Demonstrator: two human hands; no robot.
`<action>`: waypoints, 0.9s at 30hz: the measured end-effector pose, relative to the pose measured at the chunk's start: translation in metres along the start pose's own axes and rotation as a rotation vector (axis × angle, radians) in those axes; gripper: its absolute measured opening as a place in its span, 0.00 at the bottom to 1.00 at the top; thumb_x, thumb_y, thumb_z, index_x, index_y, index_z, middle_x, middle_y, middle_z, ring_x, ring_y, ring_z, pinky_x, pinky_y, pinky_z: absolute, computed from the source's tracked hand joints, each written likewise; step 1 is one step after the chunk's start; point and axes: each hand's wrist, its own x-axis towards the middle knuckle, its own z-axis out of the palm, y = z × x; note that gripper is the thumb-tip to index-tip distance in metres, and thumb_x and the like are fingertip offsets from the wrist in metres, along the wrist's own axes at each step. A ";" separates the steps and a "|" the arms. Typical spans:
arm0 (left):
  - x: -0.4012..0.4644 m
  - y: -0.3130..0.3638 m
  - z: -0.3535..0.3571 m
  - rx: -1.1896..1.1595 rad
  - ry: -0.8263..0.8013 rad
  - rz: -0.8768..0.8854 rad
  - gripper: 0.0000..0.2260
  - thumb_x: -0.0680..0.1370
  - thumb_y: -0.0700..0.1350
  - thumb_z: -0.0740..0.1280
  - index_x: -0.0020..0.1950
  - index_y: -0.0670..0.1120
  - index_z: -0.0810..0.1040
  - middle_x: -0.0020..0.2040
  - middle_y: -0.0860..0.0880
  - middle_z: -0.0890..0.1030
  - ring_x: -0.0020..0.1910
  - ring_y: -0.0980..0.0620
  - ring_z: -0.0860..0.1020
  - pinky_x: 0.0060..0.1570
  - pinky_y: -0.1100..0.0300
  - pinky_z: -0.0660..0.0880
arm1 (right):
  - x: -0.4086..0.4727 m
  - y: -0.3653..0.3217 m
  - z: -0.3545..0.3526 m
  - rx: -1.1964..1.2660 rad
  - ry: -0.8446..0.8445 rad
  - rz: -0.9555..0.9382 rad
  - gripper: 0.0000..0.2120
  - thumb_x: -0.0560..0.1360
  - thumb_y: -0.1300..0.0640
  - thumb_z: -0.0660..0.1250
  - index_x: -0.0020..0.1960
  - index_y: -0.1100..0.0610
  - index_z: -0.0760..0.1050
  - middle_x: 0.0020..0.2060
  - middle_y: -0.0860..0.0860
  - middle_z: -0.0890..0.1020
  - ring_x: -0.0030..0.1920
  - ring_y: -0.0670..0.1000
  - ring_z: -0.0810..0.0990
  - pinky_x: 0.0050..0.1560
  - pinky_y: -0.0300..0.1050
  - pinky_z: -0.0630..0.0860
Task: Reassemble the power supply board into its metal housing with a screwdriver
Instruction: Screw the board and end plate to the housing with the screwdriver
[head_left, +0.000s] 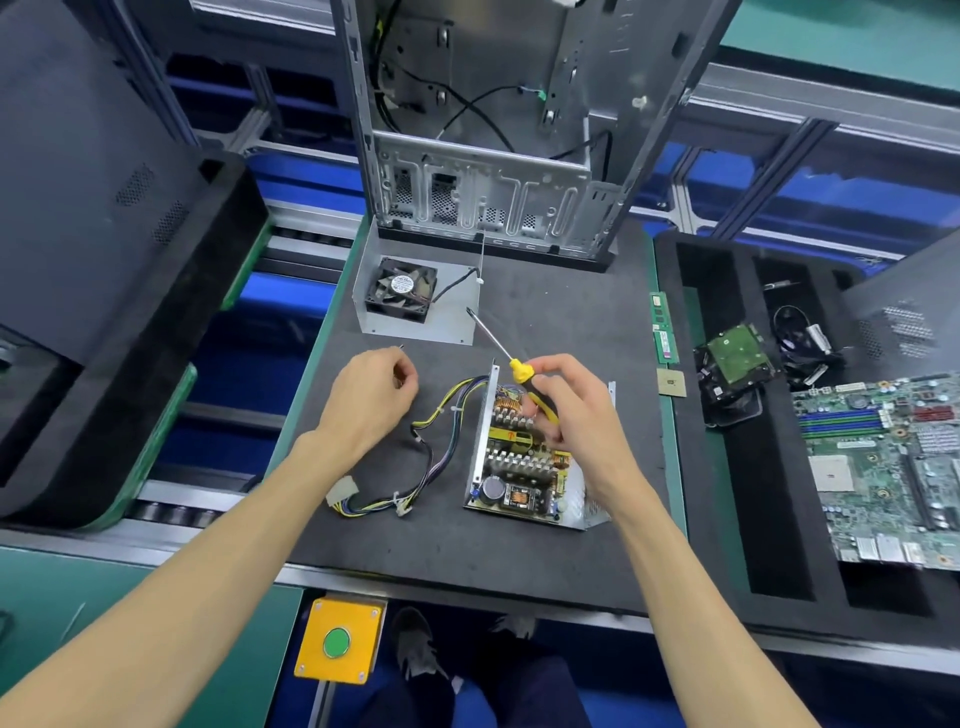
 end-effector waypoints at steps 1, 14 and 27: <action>0.000 -0.001 -0.001 -0.001 -0.020 -0.020 0.05 0.77 0.42 0.67 0.42 0.48 0.80 0.34 0.55 0.79 0.39 0.51 0.78 0.42 0.54 0.77 | 0.000 0.000 0.000 0.001 0.003 0.004 0.09 0.74 0.50 0.63 0.50 0.49 0.80 0.34 0.49 0.79 0.27 0.49 0.62 0.28 0.43 0.57; 0.000 -0.022 0.004 0.077 -0.117 -0.070 0.13 0.74 0.34 0.64 0.48 0.48 0.84 0.36 0.57 0.77 0.40 0.53 0.77 0.44 0.61 0.71 | 0.002 -0.001 0.005 0.021 -0.023 0.002 0.07 0.74 0.52 0.63 0.48 0.49 0.79 0.33 0.50 0.79 0.26 0.47 0.64 0.26 0.37 0.60; 0.000 -0.014 -0.006 -0.023 -0.065 -0.072 0.05 0.73 0.39 0.70 0.40 0.49 0.80 0.36 0.55 0.81 0.37 0.55 0.80 0.39 0.62 0.73 | 0.006 -0.003 0.011 -0.003 -0.030 -0.026 0.07 0.79 0.58 0.63 0.51 0.52 0.79 0.33 0.51 0.79 0.26 0.45 0.66 0.26 0.34 0.63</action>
